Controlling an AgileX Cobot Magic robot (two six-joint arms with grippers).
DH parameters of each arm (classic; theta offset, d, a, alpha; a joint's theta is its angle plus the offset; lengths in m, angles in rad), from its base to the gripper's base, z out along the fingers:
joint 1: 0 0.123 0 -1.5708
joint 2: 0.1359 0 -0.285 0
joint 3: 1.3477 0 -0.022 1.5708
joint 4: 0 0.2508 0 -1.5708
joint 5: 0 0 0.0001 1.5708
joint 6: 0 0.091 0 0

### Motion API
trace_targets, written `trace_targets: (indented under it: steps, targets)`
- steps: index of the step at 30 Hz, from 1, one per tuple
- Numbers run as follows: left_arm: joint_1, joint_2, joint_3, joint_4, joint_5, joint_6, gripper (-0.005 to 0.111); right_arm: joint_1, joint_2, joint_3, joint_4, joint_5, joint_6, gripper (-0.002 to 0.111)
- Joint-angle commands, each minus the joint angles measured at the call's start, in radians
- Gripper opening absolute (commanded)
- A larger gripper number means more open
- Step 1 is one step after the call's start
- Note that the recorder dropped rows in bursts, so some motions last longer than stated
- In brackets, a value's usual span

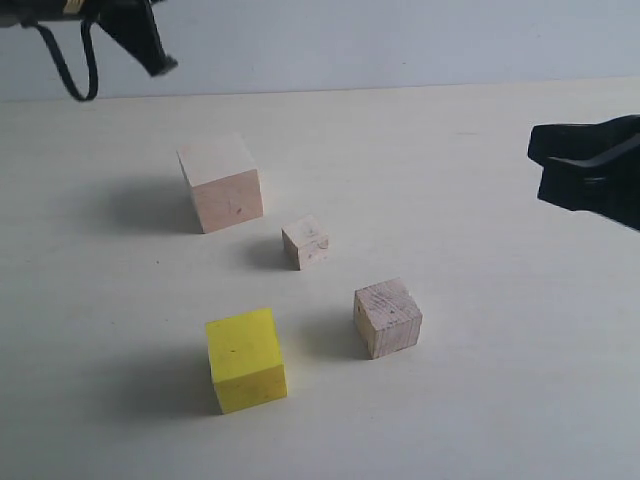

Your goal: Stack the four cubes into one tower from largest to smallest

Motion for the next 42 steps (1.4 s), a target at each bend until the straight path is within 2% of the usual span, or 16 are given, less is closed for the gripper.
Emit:
trace_targets:
  steps: [1,4,6,8,10,13,15,21,25,27,29,33,39,42]
  targets:
    - [0.029,0.032,-0.115,-0.366,0.285,-0.295,0.0,0.003,0.002,-0.006,-0.001,-0.005,-0.001,0.0]
    - [0.029,0.057,-0.119,-0.386,0.286,-0.317,0.0,0.003,0.002,-0.006,-0.001,-0.002,0.024,0.0]
    - [0.029,0.094,-0.119,-0.513,0.28,-0.316,0.0,0.003,0.002,-0.006,-0.001,-0.002,0.026,0.0]
    - [0.029,0.148,-0.119,-0.757,0.276,-0.237,0.0,0.003,0.002,-0.006,-0.001,0.003,0.026,0.0]
    - [0.029,0.192,-0.125,-1.006,0.276,-0.038,0.0,0.003,0.002,-0.006,-0.001,0.021,0.026,0.0]
    - [0.029,0.255,-0.161,-1.409,0.318,0.387,0.0,0.003,0.002,-0.006,-0.001,0.058,0.023,0.0]
    - [0.04,0.295,-0.203,-1.591,0.37,0.597,0.0,0.003,0.002,-0.006,-0.001,0.061,0.023,0.0]
    - [0.072,0.36,-0.264,-1.609,0.394,0.607,0.0,0.003,0.002,-0.006,-0.001,0.077,0.023,0.0]
    - [0.111,0.413,-0.295,-1.603,0.486,0.607,0.0,0.003,0.002,-0.006,-0.001,0.099,0.023,0.0]
    - [0.12,0.436,-0.295,-1.599,0.511,0.653,0.0,0.003,0.002,-0.006,-0.001,0.1,0.023,0.0]
    - [0.118,0.445,-0.295,-1.613,0.534,0.776,0.0,0.003,0.002,-0.006,-0.001,0.1,0.023,0.0]
    - [0.118,0.473,-0.295,-1.73,0.63,0.974,0.0,0.003,0.002,-0.006,-0.001,0.1,0.023,0.0]
    - [0.118,0.479,-0.295,-1.885,0.682,1.124,0.0,0.003,0.002,-0.006,-0.001,0.103,0.023,0.0]
    - [0.118,0.479,-0.295,-1.927,0.708,1.142,0.0,0.003,0.002,-0.006,-0.001,0.103,0.023,0.0]
